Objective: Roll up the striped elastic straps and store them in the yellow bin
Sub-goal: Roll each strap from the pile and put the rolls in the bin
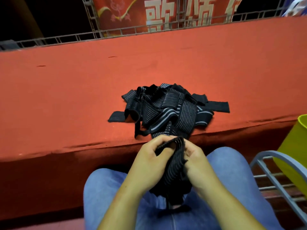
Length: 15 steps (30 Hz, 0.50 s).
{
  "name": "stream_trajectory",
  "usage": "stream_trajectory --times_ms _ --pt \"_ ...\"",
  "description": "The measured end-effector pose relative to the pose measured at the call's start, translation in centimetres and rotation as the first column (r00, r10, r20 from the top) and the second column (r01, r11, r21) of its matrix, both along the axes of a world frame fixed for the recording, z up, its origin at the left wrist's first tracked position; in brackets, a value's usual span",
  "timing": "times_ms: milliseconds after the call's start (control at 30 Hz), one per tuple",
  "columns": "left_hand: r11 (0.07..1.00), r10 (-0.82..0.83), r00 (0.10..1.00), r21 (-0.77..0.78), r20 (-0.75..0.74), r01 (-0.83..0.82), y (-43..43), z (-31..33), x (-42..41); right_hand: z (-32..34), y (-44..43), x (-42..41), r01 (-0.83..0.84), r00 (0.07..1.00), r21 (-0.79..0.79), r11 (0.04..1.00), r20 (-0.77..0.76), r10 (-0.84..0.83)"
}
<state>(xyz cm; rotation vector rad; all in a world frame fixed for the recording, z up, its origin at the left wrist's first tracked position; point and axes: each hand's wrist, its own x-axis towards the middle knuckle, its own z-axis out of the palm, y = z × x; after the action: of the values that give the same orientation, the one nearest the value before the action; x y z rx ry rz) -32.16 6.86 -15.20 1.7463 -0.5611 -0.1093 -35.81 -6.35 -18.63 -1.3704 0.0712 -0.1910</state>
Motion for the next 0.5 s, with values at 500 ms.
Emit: stream_trajectory --times_ms 500 --pt "0.948 0.279 0.955 -0.127 -0.103 -0.291 -0.6 -2.8 0.9 -4.0 -2.7 -0.7 0.009 0.990 -0.441 0.898 -0.120 -0.069"
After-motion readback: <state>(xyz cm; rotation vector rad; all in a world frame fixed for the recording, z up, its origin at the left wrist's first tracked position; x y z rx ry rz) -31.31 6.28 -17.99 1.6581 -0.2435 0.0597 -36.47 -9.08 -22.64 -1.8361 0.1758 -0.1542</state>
